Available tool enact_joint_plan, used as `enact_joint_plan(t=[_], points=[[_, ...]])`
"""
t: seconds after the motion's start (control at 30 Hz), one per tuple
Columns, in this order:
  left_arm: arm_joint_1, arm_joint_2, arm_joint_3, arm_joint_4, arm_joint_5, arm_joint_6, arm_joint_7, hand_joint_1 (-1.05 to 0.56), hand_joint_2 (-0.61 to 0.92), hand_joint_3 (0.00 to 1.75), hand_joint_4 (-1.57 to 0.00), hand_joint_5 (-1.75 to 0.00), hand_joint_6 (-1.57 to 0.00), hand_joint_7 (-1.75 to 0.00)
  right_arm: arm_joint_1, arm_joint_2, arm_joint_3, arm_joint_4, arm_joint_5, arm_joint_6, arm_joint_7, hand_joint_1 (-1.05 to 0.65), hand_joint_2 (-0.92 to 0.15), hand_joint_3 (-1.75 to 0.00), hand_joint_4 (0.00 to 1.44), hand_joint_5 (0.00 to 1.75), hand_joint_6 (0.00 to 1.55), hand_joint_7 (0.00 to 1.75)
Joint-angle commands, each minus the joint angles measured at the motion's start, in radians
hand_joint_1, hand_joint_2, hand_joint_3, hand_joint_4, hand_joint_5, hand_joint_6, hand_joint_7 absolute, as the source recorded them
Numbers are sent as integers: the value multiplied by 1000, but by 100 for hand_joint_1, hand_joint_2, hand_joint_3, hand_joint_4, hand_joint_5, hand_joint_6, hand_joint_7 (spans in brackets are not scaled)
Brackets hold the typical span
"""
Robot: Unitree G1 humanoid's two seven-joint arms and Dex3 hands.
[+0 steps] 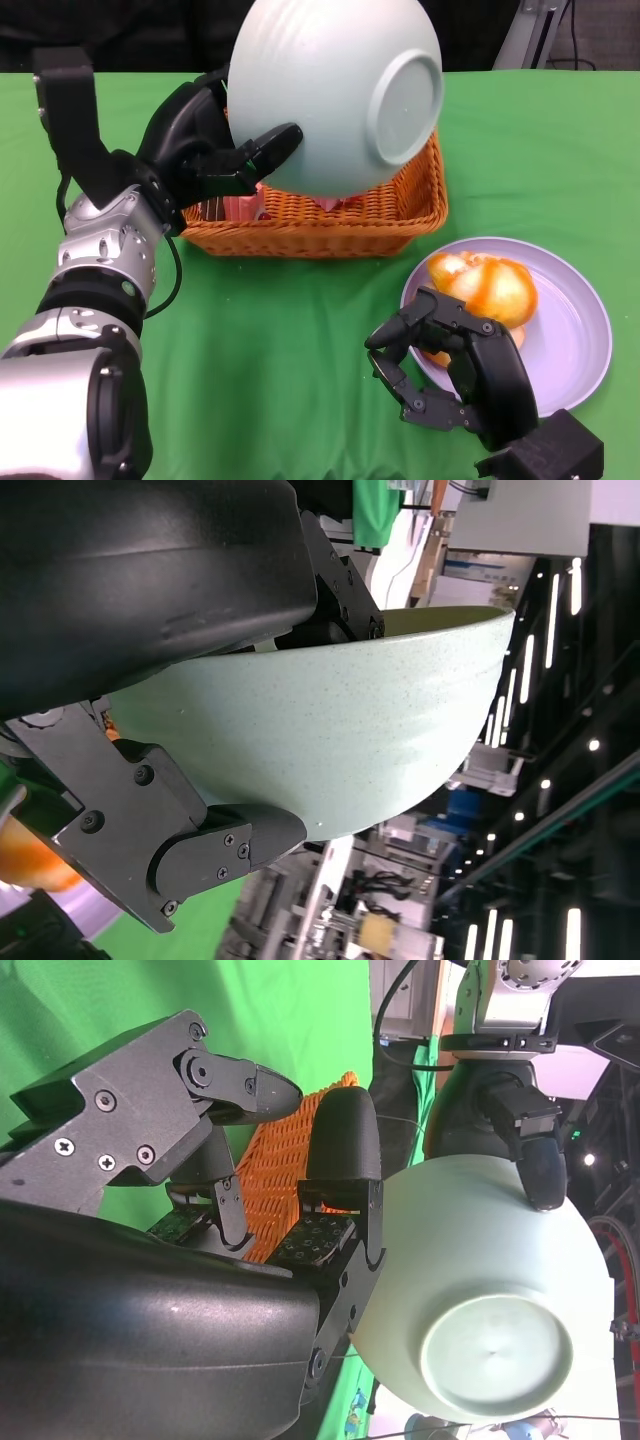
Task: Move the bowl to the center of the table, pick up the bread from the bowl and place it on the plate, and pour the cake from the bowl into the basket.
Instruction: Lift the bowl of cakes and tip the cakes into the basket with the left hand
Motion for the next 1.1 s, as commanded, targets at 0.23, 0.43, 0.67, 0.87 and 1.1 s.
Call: enact_joint_plan(t=[0.23, 0.43, 0.67, 0.87, 1.1], points=[[-36, 7, -4, -6, -7, 4, -4, -10, 48, 132, -73, -175, -76, -158, -3, 2, -3, -2, 13, -10, -1, -14, -54, -76, 82, 144, 80, 108], [-39, 9, 13, -3, -27, 29, -18, -9, 52, 129, -74, -175, -77, -156, -4, 1, -3, -1, 11, -13, -2, -13, -54, -76, 82, 145, 81, 108], [-38, 8, 26, -6, -42, 41, -21, -10, 55, 126, -73, -174, -77, -155, -7, -1, -4, 9, 9, -22, -3, -13, -54, -75, 83, 144, 82, 107], [-45, 10, 34, -3, -63, 101, -21, -11, 57, 123, -73, -175, -76, -157, -3, 1, -2, -1, 11, -9, 0, -13, -55, -74, 83, 143, 82, 107], [-54, 7, 70, -4, -103, 191, -23, -8, 59, 120, -73, -175, -78, -153, -9, 2, -3, 6, 6, -17, -4, -13, -55, -73, 83, 144, 82, 106]])
